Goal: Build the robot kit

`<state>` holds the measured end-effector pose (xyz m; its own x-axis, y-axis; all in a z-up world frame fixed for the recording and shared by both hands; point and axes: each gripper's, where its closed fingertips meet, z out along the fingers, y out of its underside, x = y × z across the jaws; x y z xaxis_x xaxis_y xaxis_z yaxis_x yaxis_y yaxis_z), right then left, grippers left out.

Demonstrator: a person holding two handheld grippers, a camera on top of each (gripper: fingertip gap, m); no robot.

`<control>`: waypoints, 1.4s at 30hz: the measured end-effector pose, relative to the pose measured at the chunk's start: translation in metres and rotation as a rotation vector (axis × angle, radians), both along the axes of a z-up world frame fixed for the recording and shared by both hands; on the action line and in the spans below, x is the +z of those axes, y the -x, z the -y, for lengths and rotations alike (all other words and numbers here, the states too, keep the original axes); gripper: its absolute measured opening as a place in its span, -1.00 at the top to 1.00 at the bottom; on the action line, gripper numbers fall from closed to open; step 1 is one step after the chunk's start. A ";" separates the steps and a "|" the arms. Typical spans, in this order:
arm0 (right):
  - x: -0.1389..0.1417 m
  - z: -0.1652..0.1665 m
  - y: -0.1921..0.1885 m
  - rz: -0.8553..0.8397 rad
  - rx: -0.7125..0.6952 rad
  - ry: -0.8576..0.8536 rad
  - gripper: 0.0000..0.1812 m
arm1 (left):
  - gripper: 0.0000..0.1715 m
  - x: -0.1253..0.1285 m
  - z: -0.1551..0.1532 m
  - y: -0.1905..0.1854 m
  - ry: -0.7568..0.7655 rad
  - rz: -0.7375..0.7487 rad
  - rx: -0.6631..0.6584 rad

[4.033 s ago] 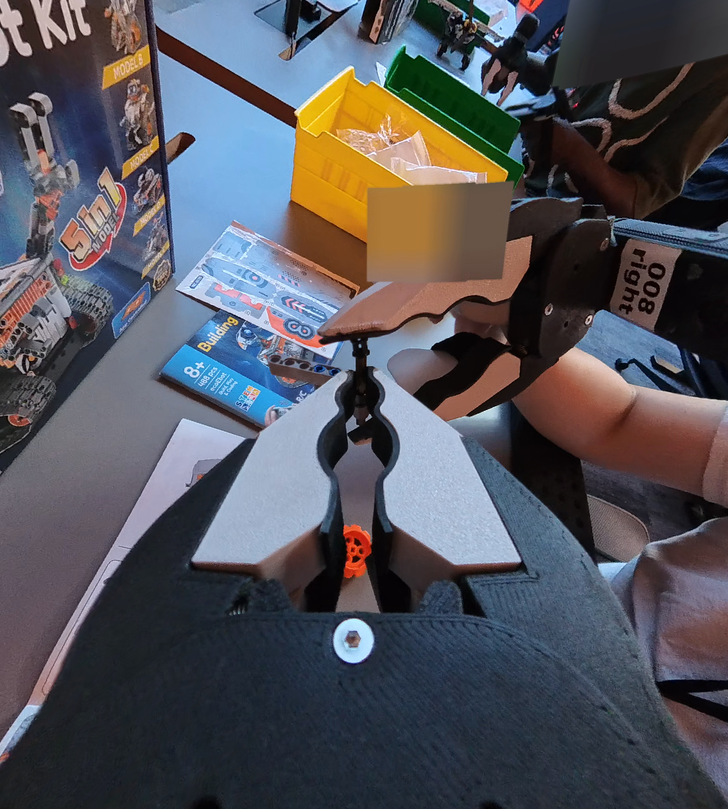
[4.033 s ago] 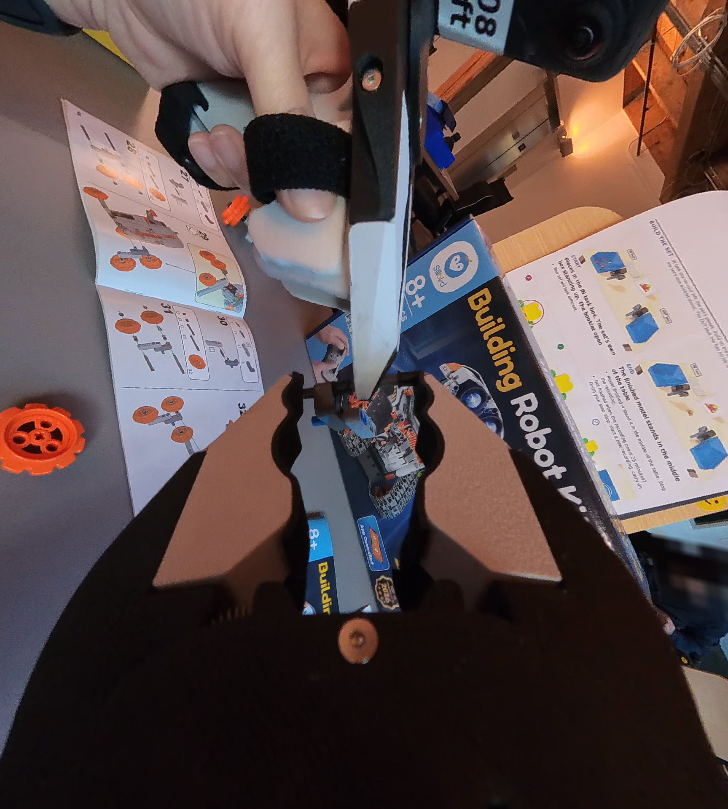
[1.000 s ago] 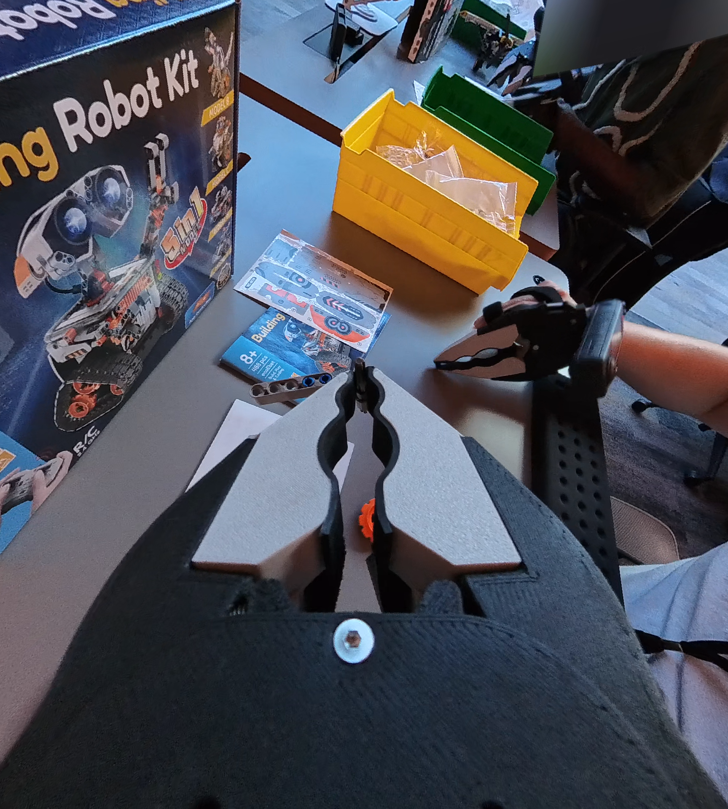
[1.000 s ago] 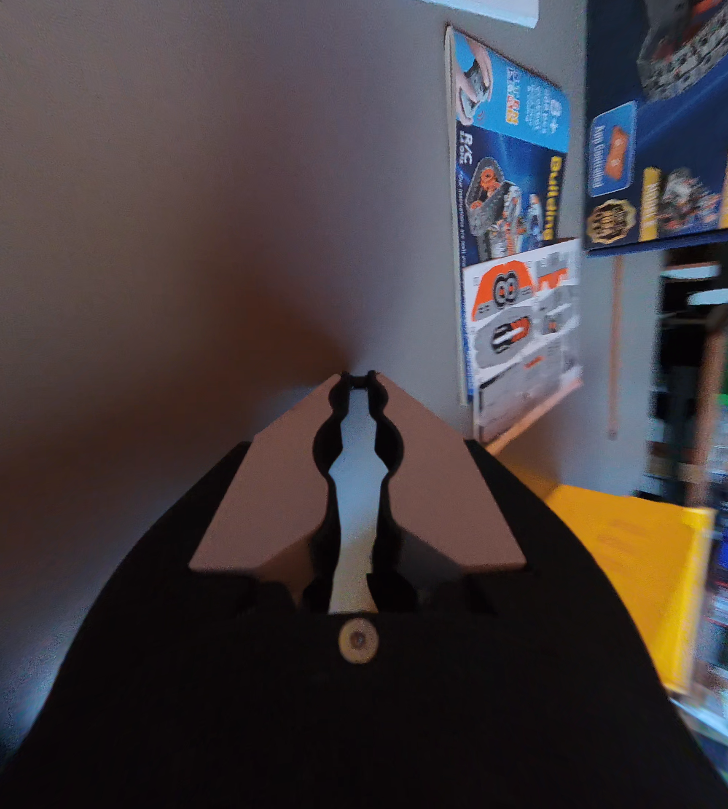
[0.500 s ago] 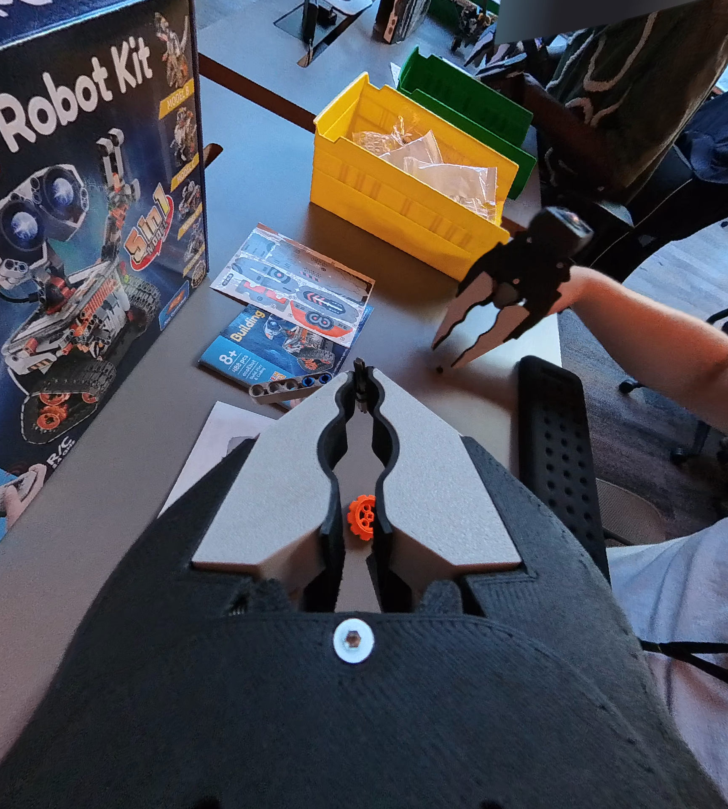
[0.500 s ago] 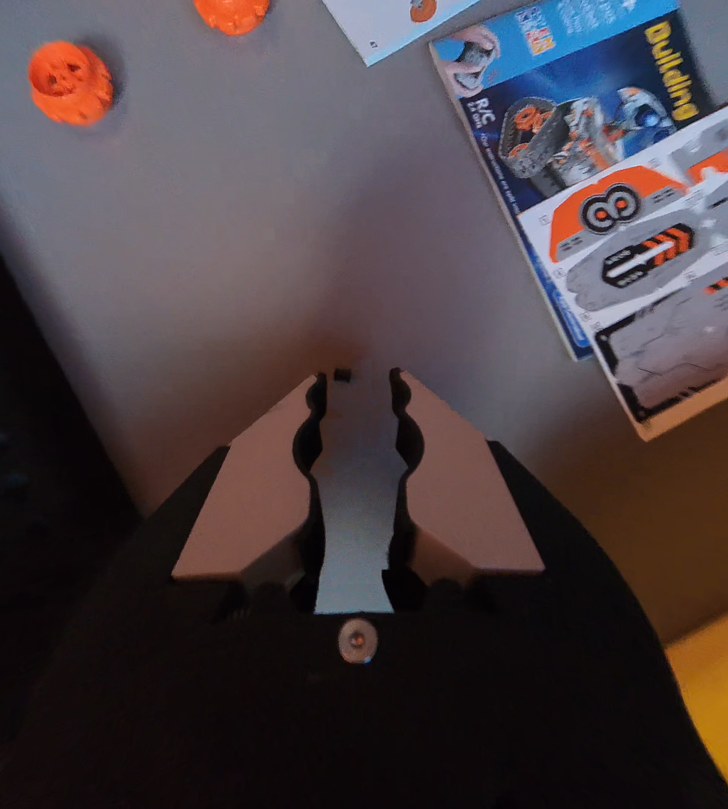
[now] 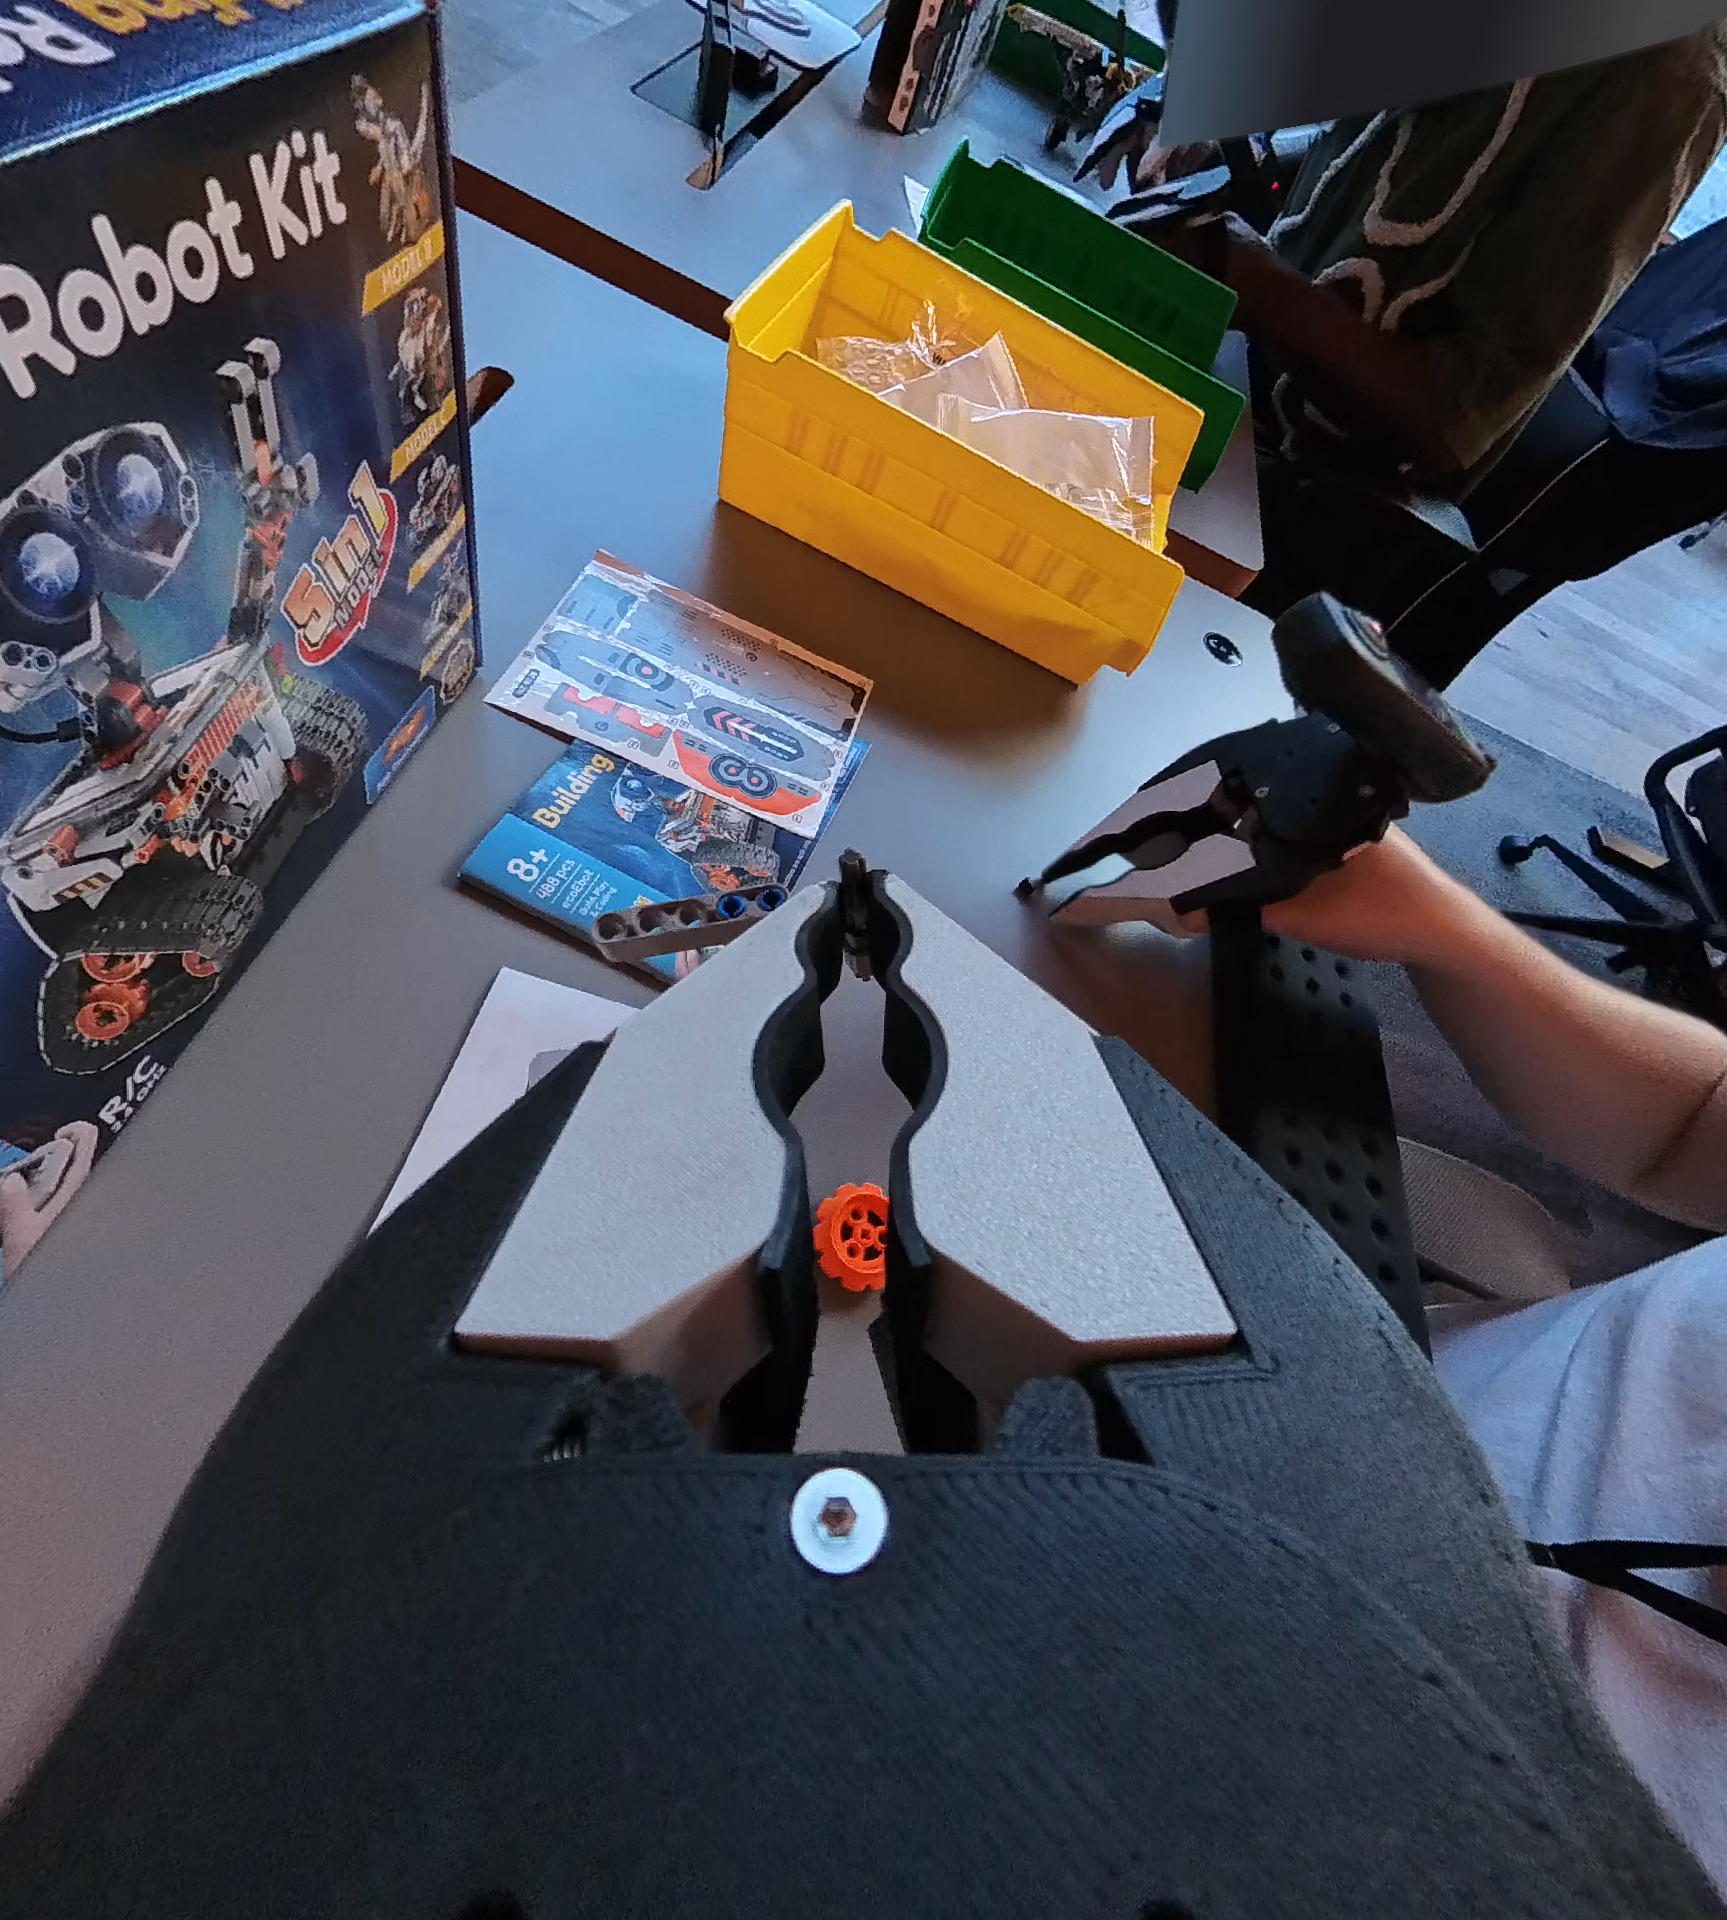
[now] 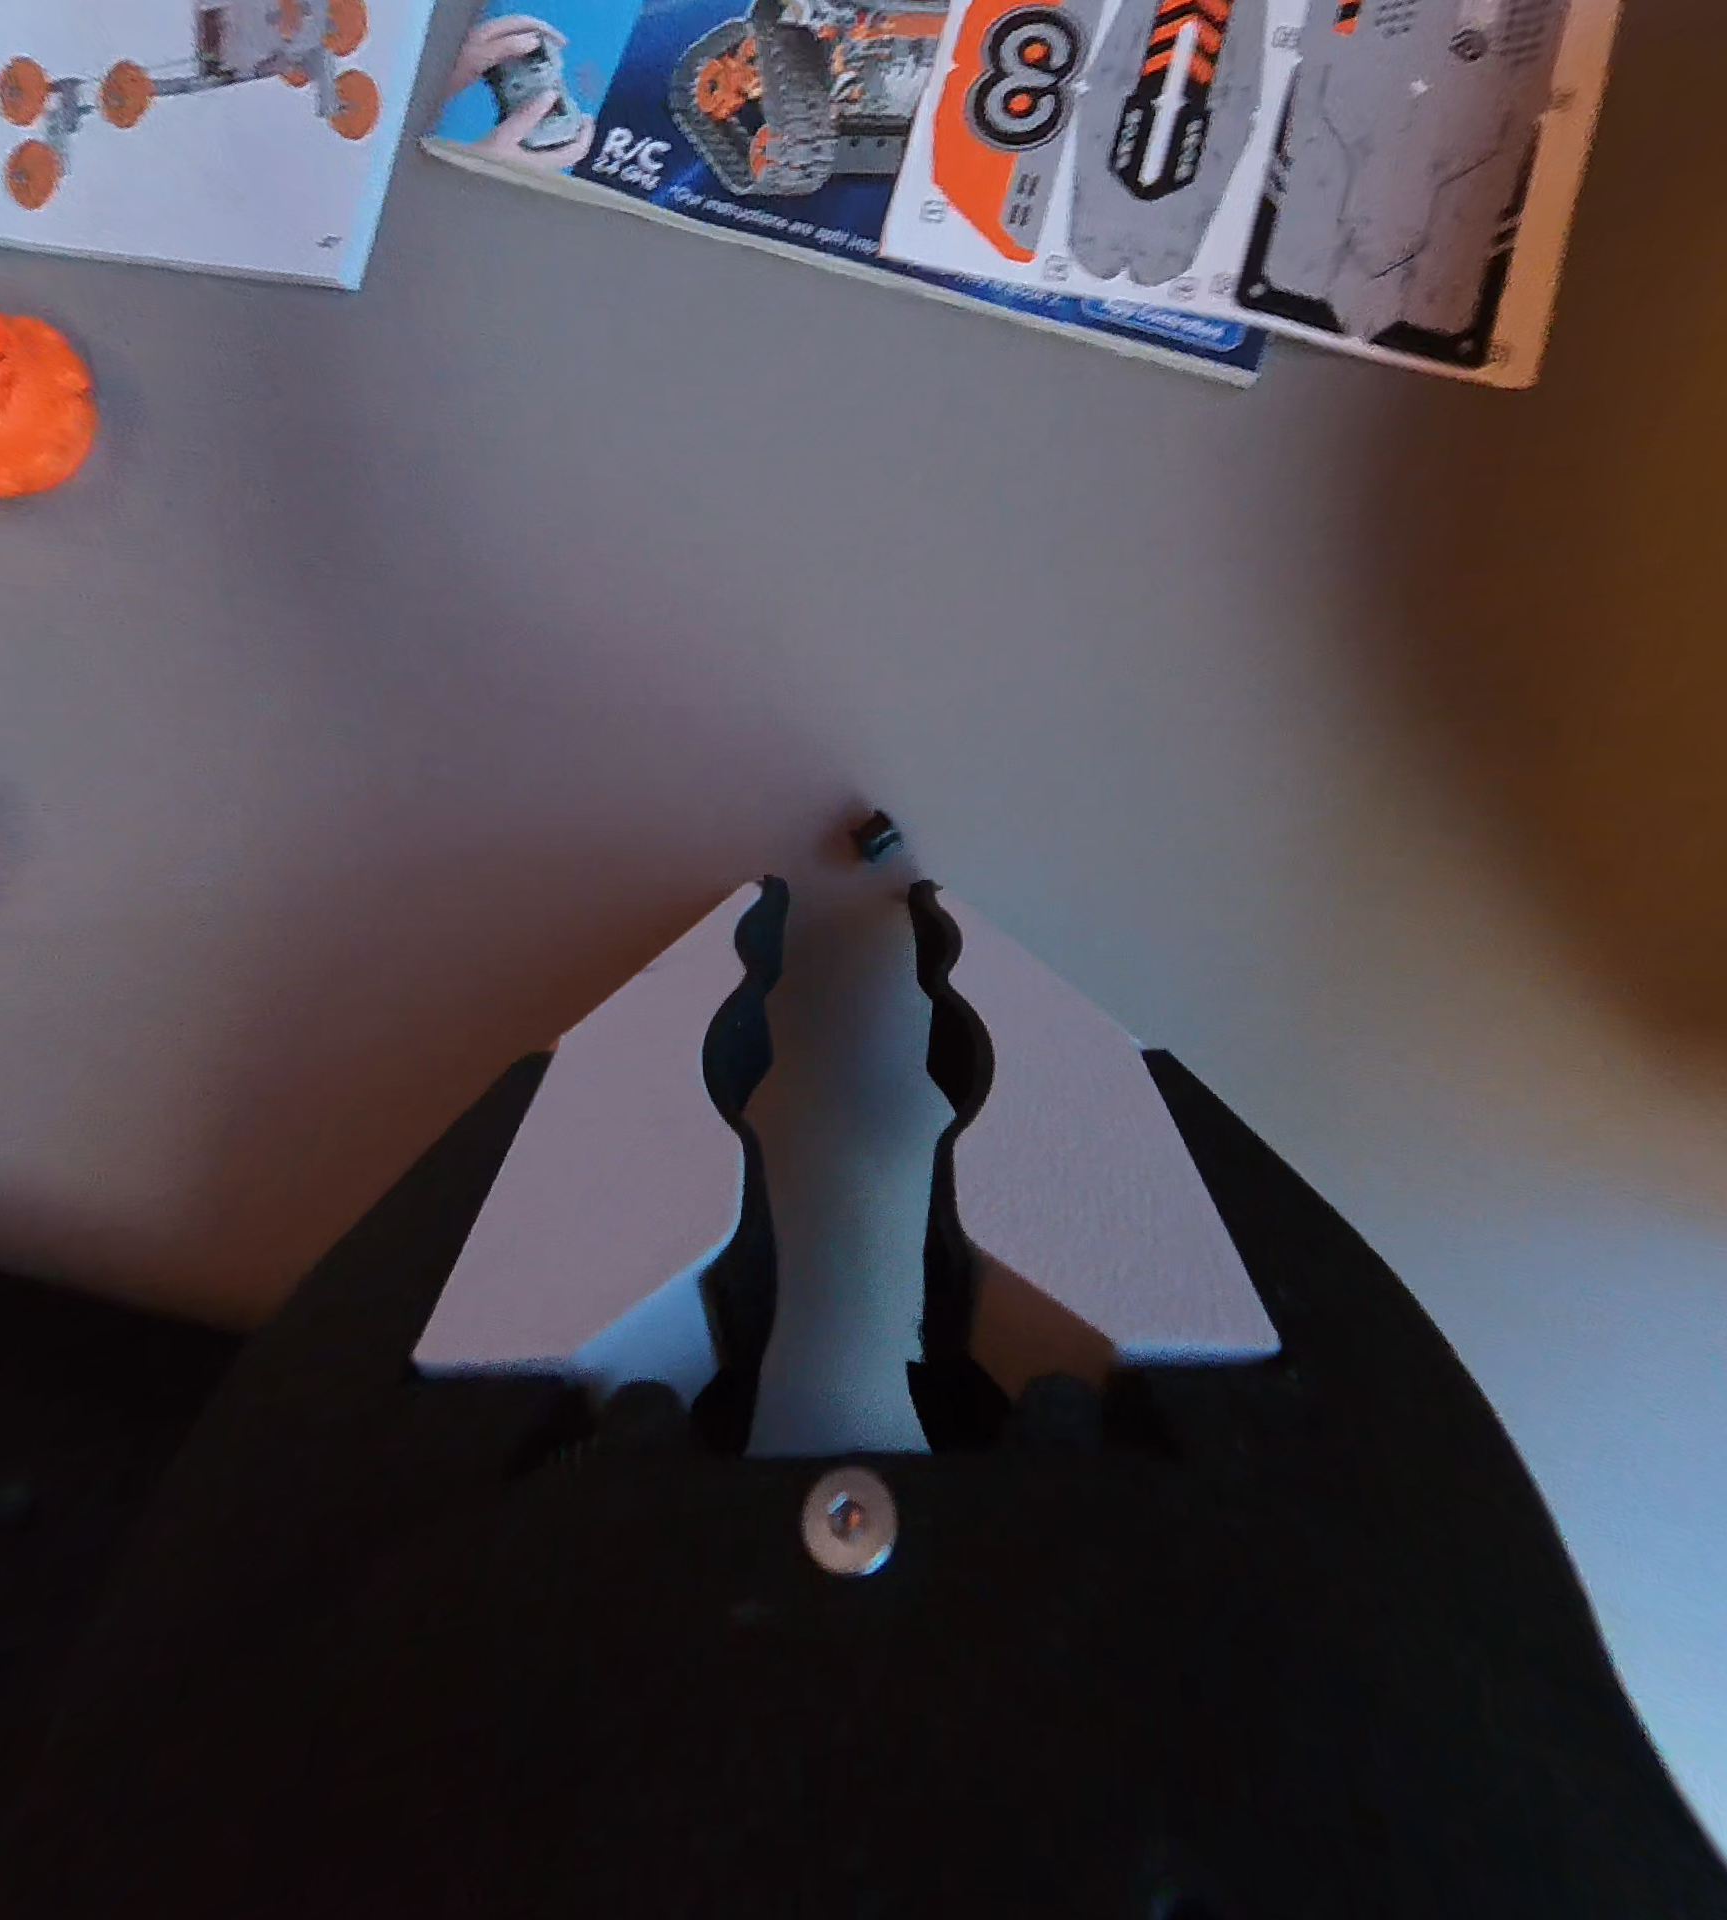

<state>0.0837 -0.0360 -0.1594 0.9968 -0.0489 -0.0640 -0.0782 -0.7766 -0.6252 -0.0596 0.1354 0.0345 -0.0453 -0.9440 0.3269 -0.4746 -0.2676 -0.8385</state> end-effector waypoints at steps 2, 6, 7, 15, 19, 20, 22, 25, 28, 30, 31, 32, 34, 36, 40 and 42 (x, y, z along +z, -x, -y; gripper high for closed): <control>0.000 -0.004 -0.002 0.013 -0.032 -0.013 0.74 | 0.99 0.002 0.002 0.000 -0.005 0.005 -0.004; -0.001 -0.011 -0.005 0.066 -0.050 -0.012 0.80 | 0.99 0.005 0.004 0.002 -0.005 0.015 -0.012; -0.001 -0.012 -0.006 0.078 -0.049 -0.011 0.82 | 0.99 0.005 0.004 0.002 -0.002 0.016 -0.015; 0.000 -0.013 -0.002 0.142 0.273 -0.019 0.90 | 0.99 0.009 0.004 0.006 0.006 0.031 -0.020; 0.002 -0.012 -0.008 0.150 0.437 -0.040 0.71 | 0.99 0.009 0.003 0.006 0.009 0.032 -0.021; 0.004 -0.010 -0.010 0.117 0.423 -0.046 0.71 | 0.99 0.009 0.003 0.006 0.008 0.033 -0.021; 0.010 -0.008 -0.012 0.017 0.332 -0.066 0.73 | 0.99 0.010 0.003 0.007 0.005 0.034 -0.019; 0.017 -0.008 -0.010 -0.056 0.236 -0.122 0.76 | 0.99 0.011 0.001 0.009 0.006 0.039 -0.012; 0.012 -0.012 -0.014 0.029 0.233 -0.137 0.77 | 0.99 0.009 -0.001 0.009 0.011 0.037 -0.008; 0.006 -0.013 -0.013 0.018 0.226 -0.105 0.80 | 0.99 0.008 -0.002 0.009 0.018 0.034 -0.006; 0.002 -0.012 -0.012 0.004 0.221 -0.089 0.81 | 0.99 0.007 -0.002 0.009 0.019 0.033 -0.007; 0.000 -0.012 -0.012 0.008 0.209 -0.077 0.85 | 0.99 0.007 -0.001 0.009 0.017 0.030 -0.008; 0.000 -0.013 -0.015 0.069 0.215 -0.078 1.00 | 0.99 0.008 -0.001 0.008 0.011 0.031 -0.009; 0.000 -0.014 -0.015 0.137 0.257 -0.075 1.00 | 0.99 0.007 0.000 0.008 0.009 0.030 -0.012; 0.000 -0.006 -0.013 0.197 0.446 0.070 1.00 | 0.99 0.005 0.001 0.006 0.011 0.019 -0.021; 0.003 -0.006 -0.015 0.250 0.567 0.109 0.90 | 0.99 0.006 0.002 0.007 0.008 0.024 -0.021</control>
<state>0.0986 -0.0302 -0.1562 0.8540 0.4983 0.1496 0.5024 -0.7151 -0.4861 -0.0667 0.1339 0.0409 -0.0733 -0.9400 0.3332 -0.4603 -0.2645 -0.8474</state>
